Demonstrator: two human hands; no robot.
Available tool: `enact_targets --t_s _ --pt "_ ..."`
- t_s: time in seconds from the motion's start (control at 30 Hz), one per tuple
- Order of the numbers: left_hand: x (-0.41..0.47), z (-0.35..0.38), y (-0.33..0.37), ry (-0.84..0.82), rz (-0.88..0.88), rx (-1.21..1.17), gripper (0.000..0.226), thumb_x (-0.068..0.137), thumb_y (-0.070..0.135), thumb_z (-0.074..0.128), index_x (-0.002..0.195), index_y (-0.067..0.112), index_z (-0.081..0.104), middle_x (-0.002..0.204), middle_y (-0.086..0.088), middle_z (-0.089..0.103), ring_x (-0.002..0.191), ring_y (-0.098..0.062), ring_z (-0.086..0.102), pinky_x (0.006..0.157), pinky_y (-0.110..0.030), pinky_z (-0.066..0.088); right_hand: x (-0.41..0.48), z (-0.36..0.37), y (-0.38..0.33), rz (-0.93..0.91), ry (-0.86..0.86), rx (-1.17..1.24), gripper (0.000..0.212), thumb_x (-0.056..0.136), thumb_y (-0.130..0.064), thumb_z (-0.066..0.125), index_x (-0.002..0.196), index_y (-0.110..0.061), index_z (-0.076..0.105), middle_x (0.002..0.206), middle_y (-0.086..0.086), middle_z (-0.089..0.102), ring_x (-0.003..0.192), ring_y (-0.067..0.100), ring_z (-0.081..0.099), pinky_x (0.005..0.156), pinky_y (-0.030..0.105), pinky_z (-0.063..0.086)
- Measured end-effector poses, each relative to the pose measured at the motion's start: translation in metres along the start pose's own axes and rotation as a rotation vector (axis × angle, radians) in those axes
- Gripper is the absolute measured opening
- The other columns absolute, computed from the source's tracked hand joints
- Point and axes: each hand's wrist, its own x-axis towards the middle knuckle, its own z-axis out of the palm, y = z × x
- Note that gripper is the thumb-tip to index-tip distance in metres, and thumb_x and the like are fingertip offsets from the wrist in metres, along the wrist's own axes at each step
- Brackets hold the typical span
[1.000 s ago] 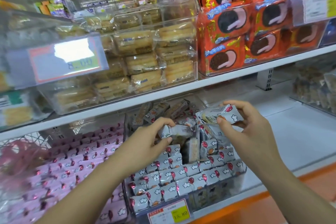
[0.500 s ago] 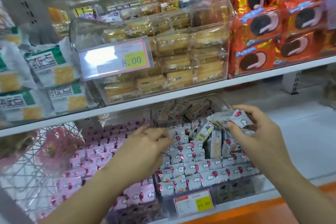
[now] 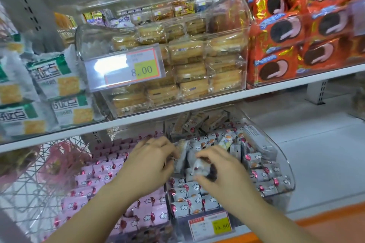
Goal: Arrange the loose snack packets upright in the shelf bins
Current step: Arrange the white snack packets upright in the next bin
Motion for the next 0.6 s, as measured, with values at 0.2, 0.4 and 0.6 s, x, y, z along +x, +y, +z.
enact_targets --t_s 0.2,0.4,0.6 --pt "0.004 -0.005 0.004 0.06 -0.005 -0.047 0.024 0.093 0.034 0.049 0.115 0.035 0.059 0.117 0.02 0.054 0.106 -0.006 0.052 0.097 -0.027 0.029 -0.005 -0.008 -0.005 -0.038 -0.245 0.05 0.044 0.084 -0.048 0.063 0.125 -0.041 0.052 0.122 -0.032 0.048 0.115 -0.012 0.042 0.1 0.012 0.034" --pt "0.036 -0.009 0.033 -0.013 0.087 -0.183 0.024 0.093 0.034 0.05 0.115 0.034 0.059 0.118 0.018 0.055 0.096 -0.001 0.051 0.095 -0.027 0.041 0.002 -0.06 0.014 0.064 0.077 0.113 0.029 0.078 -0.038 0.066 0.103 -0.048 0.056 0.102 -0.035 0.058 0.101 -0.017 0.052 0.083 0.003 0.042" --pt "0.102 0.024 0.065 -0.36 0.145 -0.26 0.022 0.093 0.035 0.054 0.113 0.03 0.061 0.106 0.01 0.062 0.093 -0.012 0.06 0.084 -0.033 0.051 -0.005 -0.094 0.047 0.186 0.251 0.12 0.025 0.083 -0.022 0.069 0.096 -0.041 0.06 0.096 -0.021 0.065 0.094 -0.012 0.056 0.074 0.002 0.043"
